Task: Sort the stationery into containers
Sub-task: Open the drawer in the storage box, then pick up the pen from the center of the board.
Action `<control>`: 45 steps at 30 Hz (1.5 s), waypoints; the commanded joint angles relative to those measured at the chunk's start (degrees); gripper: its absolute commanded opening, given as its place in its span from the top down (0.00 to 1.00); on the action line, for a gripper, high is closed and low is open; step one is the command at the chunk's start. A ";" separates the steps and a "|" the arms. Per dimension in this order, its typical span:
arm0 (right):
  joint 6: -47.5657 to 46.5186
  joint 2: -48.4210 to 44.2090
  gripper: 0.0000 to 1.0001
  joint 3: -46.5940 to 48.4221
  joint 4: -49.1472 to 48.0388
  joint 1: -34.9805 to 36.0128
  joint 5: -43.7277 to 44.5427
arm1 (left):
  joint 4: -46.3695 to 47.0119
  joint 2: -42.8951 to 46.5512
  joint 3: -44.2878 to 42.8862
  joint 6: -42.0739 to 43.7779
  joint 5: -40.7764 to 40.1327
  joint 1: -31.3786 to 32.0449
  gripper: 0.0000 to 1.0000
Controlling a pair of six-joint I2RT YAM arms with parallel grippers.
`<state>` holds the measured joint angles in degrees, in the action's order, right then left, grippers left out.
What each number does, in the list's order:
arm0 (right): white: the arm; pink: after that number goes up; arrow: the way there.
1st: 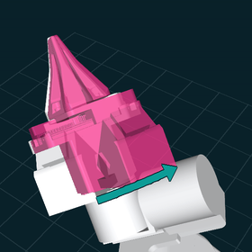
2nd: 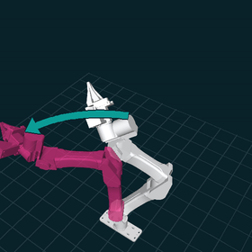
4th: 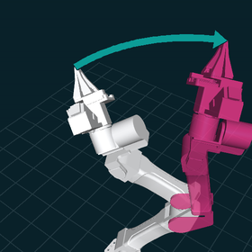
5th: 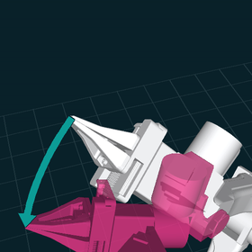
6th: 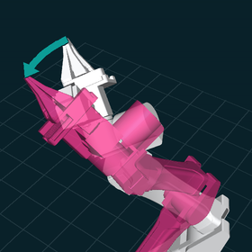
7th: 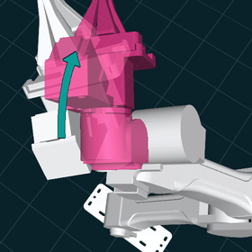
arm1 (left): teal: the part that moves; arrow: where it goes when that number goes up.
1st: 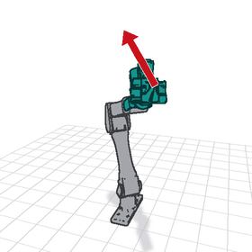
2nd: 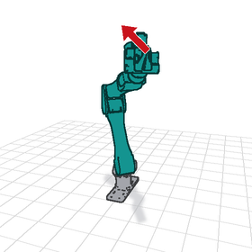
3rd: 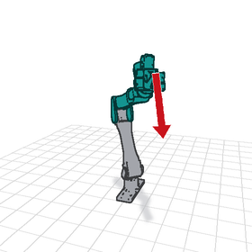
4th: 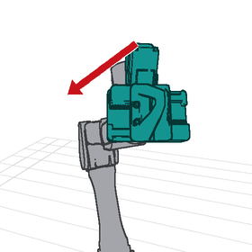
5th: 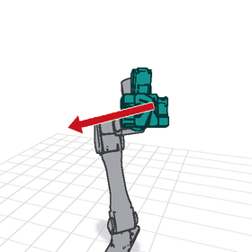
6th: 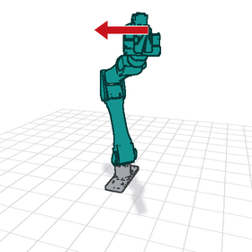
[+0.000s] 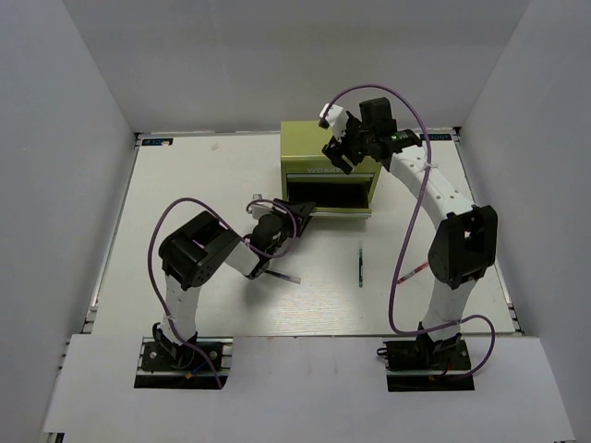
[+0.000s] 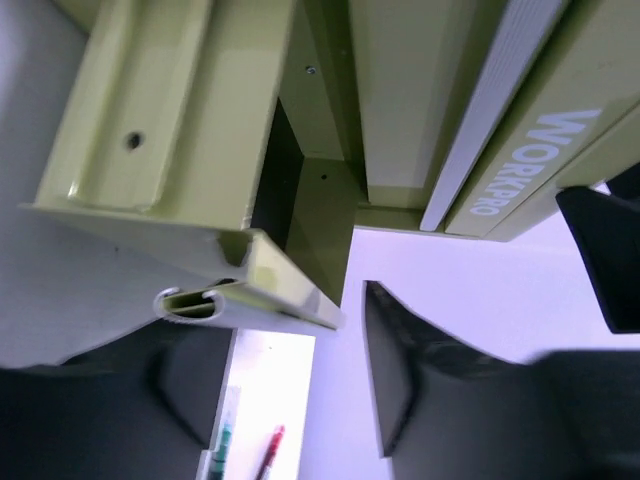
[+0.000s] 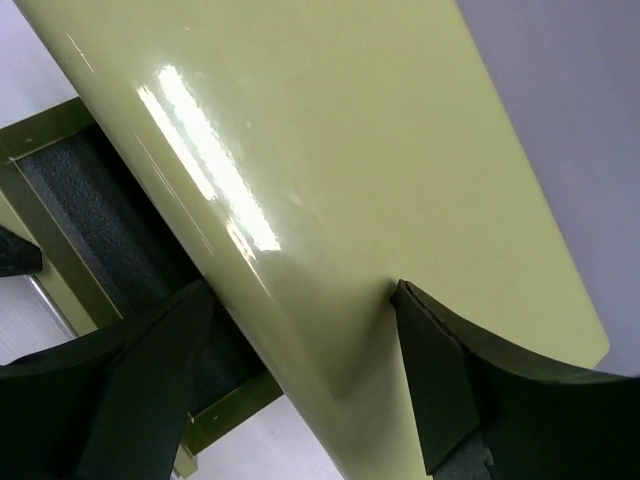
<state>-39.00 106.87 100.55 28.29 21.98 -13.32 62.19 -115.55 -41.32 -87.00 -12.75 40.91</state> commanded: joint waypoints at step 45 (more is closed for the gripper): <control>20.46 -34.89 0.62 -52.56 -3.78 -1.59 -8.05 | -86.97 57.28 4.76 8.79 -5.79 -1.44 0.00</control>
<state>-22.76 71.26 49.04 22.74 20.32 -26.06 -14.50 -58.48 -37.87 -74.98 -15.49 39.68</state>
